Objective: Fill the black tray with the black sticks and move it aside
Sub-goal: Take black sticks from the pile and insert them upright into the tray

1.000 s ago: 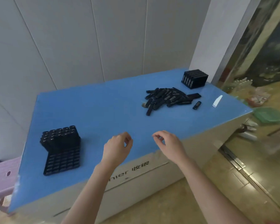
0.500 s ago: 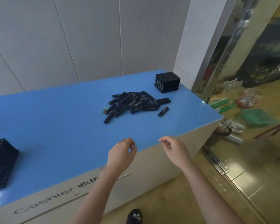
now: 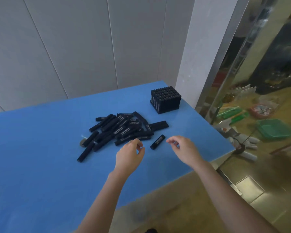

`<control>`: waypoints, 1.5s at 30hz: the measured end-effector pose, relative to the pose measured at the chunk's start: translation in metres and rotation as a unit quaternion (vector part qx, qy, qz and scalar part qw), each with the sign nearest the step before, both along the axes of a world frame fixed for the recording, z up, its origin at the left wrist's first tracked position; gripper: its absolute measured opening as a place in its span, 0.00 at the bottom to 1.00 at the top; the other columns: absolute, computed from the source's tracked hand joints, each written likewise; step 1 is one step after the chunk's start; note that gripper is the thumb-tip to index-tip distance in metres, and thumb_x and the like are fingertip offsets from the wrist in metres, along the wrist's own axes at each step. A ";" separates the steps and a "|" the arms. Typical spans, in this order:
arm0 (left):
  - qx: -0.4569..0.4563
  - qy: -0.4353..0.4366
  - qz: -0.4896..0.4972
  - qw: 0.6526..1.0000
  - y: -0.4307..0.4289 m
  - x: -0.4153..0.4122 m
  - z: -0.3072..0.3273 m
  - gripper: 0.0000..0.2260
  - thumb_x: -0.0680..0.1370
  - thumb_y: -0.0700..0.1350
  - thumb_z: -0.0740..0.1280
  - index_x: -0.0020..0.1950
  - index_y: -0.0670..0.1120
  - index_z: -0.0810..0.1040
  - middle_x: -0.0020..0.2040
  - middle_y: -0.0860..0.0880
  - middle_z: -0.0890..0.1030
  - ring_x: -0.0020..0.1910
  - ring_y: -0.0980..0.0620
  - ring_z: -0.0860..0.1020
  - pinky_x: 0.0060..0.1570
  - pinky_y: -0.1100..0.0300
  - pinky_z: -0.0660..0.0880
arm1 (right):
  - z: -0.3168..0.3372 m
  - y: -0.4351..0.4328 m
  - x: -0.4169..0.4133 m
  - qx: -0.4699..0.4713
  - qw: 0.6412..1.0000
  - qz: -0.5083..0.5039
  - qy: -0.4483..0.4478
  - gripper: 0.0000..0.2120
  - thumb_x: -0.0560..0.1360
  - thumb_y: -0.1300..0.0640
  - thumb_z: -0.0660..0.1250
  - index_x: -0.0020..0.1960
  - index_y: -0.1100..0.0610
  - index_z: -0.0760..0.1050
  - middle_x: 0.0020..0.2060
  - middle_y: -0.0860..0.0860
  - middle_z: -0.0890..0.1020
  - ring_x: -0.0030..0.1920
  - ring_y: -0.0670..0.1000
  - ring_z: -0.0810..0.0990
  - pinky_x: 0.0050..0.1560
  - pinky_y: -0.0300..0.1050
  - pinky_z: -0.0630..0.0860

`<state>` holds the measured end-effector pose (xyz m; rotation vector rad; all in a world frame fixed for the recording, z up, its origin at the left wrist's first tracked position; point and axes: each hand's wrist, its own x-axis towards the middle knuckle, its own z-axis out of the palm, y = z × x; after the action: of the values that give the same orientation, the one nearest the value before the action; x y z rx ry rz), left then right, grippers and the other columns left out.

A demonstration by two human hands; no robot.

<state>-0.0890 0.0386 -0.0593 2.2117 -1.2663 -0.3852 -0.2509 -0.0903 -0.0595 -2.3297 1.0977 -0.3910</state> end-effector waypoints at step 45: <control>0.189 -0.333 -0.025 0.924 -0.109 0.001 -0.030 0.15 0.70 0.39 0.68 0.55 0.42 0.69 0.51 0.47 0.70 0.49 0.49 0.71 0.46 0.61 0.69 | 0.004 -0.122 0.019 0.341 0.930 0.064 -0.122 0.13 0.77 0.49 0.61 0.43 0.59 0.71 0.27 0.50 0.67 0.24 0.46 0.63 0.25 0.33 0.63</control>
<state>-0.0881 -0.0706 -0.0895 2.7756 -1.7035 0.1489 -0.2320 -0.2119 -0.0553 -1.6686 0.7863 -0.1947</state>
